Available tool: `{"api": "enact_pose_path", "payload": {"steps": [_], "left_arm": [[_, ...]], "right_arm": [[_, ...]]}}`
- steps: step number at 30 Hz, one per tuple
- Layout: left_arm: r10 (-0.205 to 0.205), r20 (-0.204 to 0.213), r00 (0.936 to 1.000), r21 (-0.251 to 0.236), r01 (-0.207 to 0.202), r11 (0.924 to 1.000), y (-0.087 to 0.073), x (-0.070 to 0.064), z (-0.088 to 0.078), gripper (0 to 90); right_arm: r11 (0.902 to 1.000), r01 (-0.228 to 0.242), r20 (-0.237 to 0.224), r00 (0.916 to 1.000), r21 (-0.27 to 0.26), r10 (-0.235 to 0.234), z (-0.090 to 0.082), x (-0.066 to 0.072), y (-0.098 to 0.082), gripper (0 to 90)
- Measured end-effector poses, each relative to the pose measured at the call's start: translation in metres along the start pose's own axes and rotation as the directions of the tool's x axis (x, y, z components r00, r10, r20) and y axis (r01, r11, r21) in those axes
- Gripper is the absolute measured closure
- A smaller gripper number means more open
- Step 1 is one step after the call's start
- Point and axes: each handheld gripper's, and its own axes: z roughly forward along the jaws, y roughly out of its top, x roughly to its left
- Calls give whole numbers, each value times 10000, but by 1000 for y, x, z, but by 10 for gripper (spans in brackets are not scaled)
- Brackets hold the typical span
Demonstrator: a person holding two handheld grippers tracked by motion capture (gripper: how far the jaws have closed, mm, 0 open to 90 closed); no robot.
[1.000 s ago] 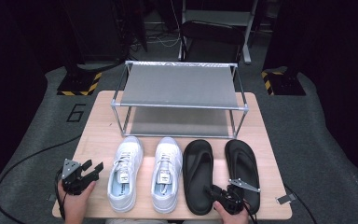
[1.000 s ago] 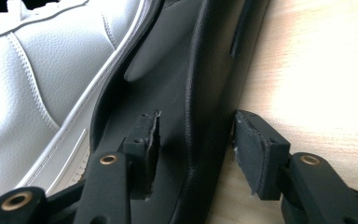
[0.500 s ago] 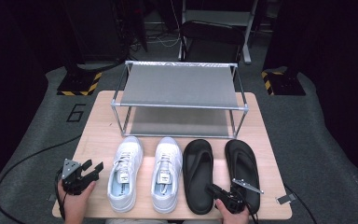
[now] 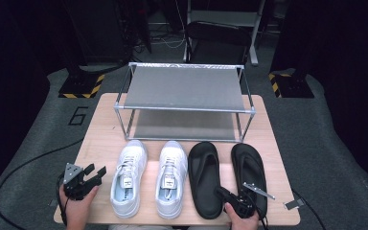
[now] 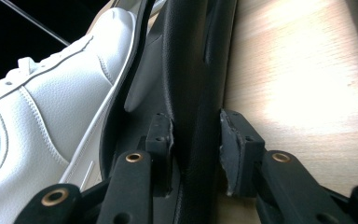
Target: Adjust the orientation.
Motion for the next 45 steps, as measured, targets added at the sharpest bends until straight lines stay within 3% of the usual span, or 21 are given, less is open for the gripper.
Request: {"api": "enact_pose_path", "payload": {"steps": [18, 28, 45], "left_arm": [[-71, -135, 9999, -114, 69, 9999, 0, 1, -1, 453], [-78, -114, 9999, -106, 77, 9999, 0, 1, 0, 452], [-173, -102, 9998, -186, 171, 9997, 0, 3, -1, 452]], "right_arm": [[9998, 16, -5, 10000, -218, -16, -10, 0, 4, 669], [9977, -16, -125, 9999, -680, 7, -20, 4, 12, 668], [9968, -344, -414, 9986, -722, 315, -15, 8, 34, 666]]}}
